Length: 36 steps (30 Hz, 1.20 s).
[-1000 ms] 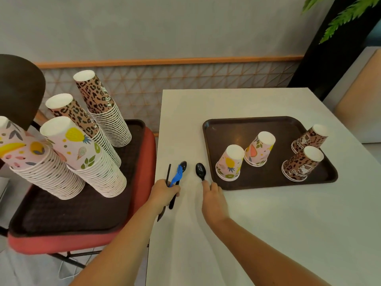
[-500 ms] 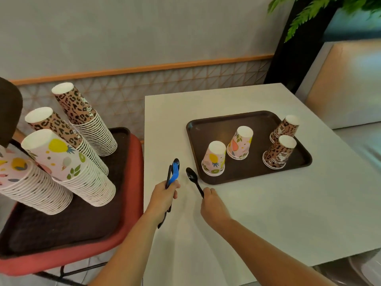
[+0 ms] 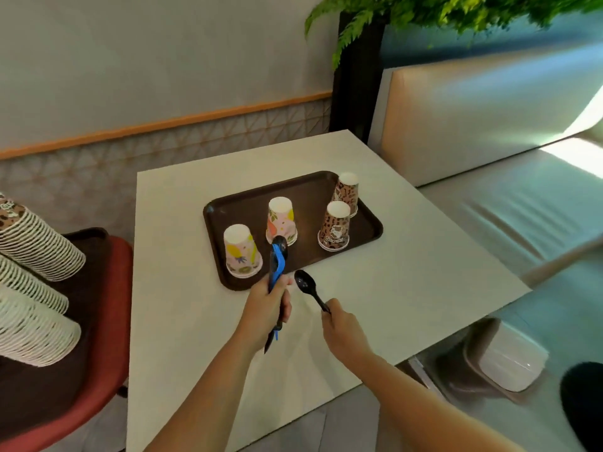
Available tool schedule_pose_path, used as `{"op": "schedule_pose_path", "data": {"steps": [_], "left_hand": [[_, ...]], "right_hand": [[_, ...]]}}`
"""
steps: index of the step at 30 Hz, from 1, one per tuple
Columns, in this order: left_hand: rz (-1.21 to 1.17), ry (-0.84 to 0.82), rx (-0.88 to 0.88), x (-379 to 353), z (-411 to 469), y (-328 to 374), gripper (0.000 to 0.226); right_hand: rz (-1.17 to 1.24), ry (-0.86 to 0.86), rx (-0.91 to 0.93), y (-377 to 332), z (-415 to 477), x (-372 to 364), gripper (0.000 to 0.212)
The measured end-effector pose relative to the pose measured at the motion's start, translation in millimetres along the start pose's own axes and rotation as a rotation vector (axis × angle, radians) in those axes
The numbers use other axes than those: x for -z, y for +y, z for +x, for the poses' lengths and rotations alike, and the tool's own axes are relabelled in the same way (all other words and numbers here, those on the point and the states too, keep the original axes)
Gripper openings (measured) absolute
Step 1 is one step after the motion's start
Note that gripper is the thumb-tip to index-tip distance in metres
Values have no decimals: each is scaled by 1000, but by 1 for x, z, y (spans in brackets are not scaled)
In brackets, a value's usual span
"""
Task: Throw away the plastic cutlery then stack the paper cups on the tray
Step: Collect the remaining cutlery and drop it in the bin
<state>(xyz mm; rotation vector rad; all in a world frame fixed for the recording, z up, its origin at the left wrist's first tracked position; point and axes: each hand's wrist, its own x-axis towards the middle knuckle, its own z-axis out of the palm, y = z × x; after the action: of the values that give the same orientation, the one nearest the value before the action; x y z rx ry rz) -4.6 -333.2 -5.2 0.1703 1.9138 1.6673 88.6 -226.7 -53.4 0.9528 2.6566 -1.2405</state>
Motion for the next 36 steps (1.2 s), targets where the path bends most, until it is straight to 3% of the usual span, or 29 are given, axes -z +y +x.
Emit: {"op": "schedule_pose_path", "data": {"steps": [5, 7, 10, 17, 21, 28, 36], "left_hand": [[4, -131, 17, -88, -16, 5, 15], [37, -219, 31, -168, -34, 2, 15], [22, -290, 40, -192, -35, -3, 16], [205, -606, 115, -336, -55, -19, 28], [325, -716, 196, -394, -53, -36, 14], [503, -784, 362, -473, -10, -90, 22], [608, -760, 680, -540, 36, -173, 27]], "right_hand": [[37, 134, -41, 56, -16, 63, 24], [65, 204, -124, 118, -35, 113, 23], [88, 251, -182, 134, -39, 131, 23], [151, 383, -298, 247, -68, 213, 18], [243, 413, -448, 303, -71, 230, 19], [299, 262, -776, 391, -53, 246, 34], [563, 133, -985, 490, -23, 237, 36]]}}
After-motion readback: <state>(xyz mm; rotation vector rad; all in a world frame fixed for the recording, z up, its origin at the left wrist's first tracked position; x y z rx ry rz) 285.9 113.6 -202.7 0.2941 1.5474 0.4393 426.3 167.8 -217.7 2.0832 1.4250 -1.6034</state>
